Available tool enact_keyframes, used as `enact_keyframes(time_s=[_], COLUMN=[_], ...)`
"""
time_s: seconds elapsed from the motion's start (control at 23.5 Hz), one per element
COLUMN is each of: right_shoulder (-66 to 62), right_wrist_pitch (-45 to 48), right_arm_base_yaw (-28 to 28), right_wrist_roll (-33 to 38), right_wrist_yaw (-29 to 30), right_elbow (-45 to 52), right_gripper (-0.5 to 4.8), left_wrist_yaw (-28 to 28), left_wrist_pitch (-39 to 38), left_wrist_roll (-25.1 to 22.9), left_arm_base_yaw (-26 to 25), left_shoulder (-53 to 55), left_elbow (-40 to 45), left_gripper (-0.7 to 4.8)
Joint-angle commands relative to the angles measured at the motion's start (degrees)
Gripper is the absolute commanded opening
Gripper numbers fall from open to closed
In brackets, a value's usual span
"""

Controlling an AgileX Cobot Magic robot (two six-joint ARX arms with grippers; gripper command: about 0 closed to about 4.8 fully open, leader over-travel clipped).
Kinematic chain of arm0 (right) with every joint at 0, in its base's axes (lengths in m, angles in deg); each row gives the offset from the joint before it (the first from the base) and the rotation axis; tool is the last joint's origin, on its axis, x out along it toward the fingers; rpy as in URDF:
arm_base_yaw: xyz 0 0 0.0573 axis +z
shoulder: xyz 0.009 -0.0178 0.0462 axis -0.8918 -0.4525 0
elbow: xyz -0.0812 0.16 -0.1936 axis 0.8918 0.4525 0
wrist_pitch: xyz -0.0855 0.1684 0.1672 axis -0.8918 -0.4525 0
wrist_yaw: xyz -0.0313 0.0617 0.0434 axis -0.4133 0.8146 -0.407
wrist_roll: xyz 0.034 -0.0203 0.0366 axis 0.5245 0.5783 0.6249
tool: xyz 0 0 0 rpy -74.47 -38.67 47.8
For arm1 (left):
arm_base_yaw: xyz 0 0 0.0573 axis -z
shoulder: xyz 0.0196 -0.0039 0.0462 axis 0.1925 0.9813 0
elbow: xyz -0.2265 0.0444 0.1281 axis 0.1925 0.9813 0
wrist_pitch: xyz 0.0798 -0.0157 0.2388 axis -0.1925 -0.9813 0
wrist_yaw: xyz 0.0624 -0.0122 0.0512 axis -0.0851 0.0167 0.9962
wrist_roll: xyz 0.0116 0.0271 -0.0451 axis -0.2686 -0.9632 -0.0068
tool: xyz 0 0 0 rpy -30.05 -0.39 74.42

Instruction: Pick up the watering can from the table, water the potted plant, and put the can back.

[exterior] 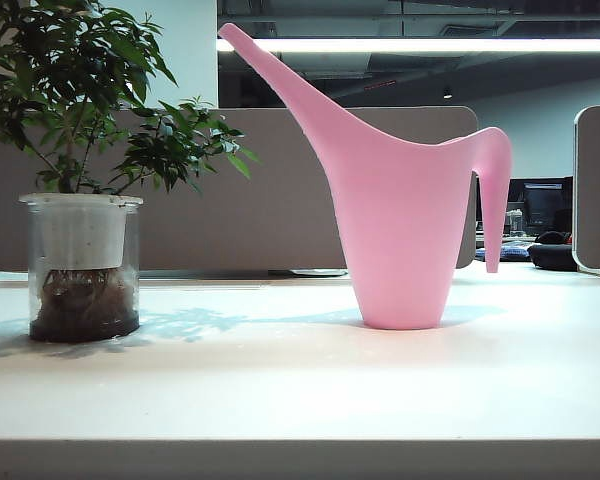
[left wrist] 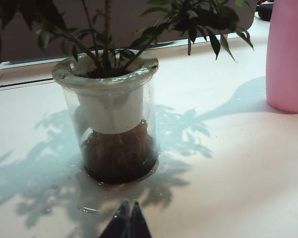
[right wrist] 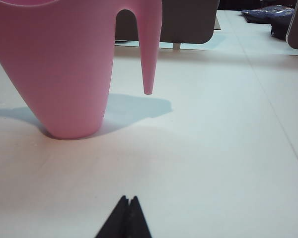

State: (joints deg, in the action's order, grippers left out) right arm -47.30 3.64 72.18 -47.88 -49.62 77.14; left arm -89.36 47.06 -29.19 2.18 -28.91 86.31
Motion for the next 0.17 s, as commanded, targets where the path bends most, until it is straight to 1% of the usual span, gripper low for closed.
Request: enact_keyframes(time_s=[0.04, 0.17], right_shoulder=[-0.02, -0.02], right_wrist_pitch=[0.81, 0.81], right_arm_base_yaw=[0.02, 0.0], right_wrist_roll=[-0.2, -0.2], right_wrist_yaw=[-0.07, -0.07], right_elbow=[0.33, 0.33], right_gripper=[-0.01, -0.01], left_wrist_yaw=[0.0, 0.0], left_wrist_pitch=[0.26, 0.26], left_wrist_roll=[0.02, 0.02], left_arm_base_yaw=[-0.02, -0.02], left_shoulder=[0.04, 0.04], left_elbow=[-0.22, -0.22], left_gripper=[-0.05, -0.05])
